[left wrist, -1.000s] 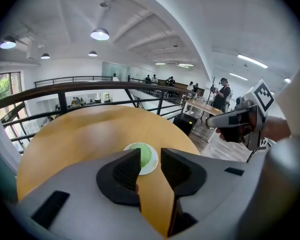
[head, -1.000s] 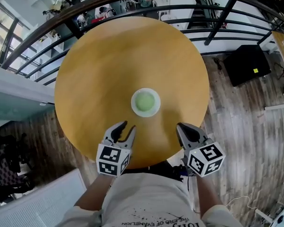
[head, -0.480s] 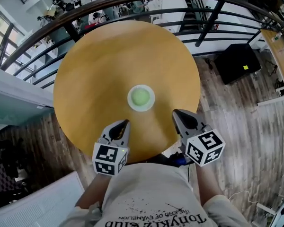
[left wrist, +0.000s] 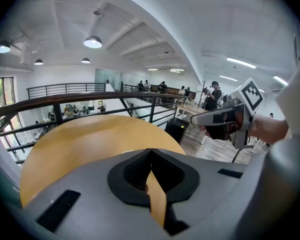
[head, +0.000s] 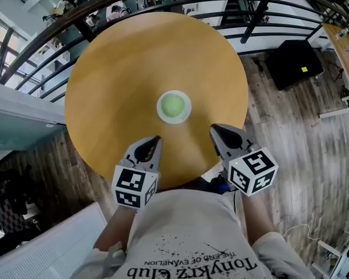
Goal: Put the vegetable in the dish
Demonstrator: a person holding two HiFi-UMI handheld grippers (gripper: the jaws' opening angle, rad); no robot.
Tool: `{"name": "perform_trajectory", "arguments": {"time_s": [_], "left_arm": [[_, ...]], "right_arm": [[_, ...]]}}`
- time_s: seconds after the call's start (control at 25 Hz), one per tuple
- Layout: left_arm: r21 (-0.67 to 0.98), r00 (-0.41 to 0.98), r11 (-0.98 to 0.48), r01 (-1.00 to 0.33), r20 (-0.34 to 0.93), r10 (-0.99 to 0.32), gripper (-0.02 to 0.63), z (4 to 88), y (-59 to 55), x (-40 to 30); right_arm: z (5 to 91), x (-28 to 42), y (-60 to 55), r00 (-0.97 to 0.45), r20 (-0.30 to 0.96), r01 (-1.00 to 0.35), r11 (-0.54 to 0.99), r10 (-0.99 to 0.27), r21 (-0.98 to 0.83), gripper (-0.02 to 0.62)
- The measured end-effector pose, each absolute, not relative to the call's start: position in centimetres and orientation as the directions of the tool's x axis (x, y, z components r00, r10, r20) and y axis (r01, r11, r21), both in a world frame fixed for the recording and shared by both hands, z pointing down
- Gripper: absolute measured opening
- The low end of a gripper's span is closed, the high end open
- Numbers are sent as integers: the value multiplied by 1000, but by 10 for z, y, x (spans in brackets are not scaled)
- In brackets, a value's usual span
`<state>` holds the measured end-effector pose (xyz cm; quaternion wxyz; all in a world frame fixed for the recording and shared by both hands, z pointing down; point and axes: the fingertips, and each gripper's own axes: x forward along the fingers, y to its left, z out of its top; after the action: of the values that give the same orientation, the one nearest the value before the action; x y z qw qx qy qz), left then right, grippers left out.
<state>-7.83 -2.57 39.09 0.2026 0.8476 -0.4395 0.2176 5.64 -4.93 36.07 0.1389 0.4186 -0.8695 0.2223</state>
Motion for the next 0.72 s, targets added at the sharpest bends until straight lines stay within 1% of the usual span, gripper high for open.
{"name": "perform_trajectory", "arguments": {"time_s": [0.72], "left_arm": [[121, 518, -554, -824, 558, -648, 23, 392, -30, -73]], "right_arm": [[363, 57, -51, -618, 436, -783, 565, -654, -260, 25]]}}
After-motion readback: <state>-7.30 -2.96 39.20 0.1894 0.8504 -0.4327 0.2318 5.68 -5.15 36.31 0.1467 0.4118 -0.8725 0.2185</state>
